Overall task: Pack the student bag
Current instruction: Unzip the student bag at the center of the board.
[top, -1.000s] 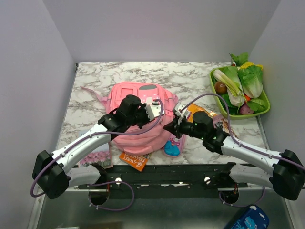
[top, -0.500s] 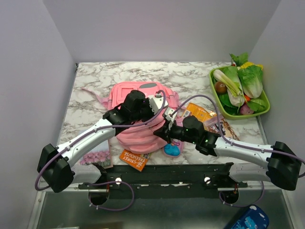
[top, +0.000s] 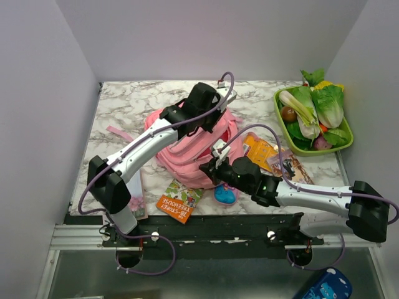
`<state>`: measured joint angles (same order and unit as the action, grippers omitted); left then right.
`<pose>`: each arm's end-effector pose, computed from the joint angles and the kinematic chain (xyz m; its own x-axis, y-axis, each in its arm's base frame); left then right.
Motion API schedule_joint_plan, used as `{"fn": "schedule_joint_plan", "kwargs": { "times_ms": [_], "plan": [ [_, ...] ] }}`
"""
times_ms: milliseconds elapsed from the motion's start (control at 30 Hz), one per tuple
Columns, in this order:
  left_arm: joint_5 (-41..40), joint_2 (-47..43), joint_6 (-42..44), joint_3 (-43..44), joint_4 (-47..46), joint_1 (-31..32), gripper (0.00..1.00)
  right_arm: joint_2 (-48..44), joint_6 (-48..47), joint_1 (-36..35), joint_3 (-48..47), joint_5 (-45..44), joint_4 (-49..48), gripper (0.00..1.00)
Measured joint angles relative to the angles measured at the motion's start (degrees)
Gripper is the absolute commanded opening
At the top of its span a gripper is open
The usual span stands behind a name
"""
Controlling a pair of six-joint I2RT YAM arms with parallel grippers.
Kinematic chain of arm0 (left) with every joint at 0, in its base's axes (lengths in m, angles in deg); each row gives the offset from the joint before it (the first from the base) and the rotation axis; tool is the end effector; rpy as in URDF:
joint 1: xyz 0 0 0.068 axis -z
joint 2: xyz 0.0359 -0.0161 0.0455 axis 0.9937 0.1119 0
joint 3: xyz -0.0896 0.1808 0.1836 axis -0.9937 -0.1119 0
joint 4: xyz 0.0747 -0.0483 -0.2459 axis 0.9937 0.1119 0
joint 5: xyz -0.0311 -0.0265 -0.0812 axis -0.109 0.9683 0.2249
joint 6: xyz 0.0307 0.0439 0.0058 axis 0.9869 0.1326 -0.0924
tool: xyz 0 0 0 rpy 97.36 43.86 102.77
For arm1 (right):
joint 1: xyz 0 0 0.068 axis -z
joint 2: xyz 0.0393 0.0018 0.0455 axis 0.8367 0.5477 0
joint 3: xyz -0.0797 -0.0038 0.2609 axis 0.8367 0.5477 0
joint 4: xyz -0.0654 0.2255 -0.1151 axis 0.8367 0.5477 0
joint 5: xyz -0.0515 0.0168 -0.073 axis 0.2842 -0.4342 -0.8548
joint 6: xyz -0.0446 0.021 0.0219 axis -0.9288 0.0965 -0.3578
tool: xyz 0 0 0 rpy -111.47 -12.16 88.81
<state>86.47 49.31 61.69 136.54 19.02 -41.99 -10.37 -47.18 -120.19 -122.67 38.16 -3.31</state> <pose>0.2789 -0.2490 0.3590 -0.3713 0.4353 -0.8202 0.7155 0.6971 0.0461 0.1288 0.2456 0.2539 -0.1821 -0.1308 -0.9745 -0.8075 0.5855 0.0723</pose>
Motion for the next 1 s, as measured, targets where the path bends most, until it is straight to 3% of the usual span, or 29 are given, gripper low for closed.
{"fn": "schedule_joint_plan", "kwargs": {
  "times_ms": [233,400,1000],
  "plan": [
    [-2.0,11.0,-7.1,17.6,10.7,-0.5,0.00,0.1,-0.3,-0.2,-0.5,-3.0,0.6,0.01],
    [-2.6,15.7,-10.5,24.6,14.3,-0.8,0.00,3.4,-1.0,-0.9,-3.0,-3.3,1.3,0.01],
    [4.0,16.5,-17.8,27.7,19.3,-3.9,0.00,22.6,-6.9,-4.3,-17.8,-3.9,0.2,0.01]
  ]
}}
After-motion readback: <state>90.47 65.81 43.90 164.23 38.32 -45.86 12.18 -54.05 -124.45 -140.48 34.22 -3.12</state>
